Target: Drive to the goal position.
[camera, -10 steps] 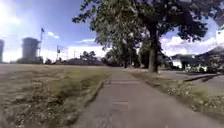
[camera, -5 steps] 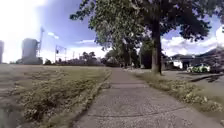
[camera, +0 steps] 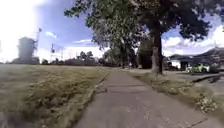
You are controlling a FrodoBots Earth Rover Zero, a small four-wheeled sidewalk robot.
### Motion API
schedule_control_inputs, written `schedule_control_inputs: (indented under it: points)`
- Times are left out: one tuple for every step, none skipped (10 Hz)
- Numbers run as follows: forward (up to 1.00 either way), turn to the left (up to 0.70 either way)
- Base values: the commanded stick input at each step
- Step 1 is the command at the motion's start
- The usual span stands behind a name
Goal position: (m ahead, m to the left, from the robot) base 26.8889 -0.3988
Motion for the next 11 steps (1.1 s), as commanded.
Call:
schedule_control_inputs:
  points:
    - [1.0,0.0]
    - [1.0,0.0]
    - [1.0,0.0]
    - [1.0,0.0]
    - [1.0,0.0]
    - [1.0,0.0]
    - [1.0,0.0]
    - [1.0,0.0]
    - [1.0,0.0]
    - [1.0,0.0]
    - [1.0,0.0]
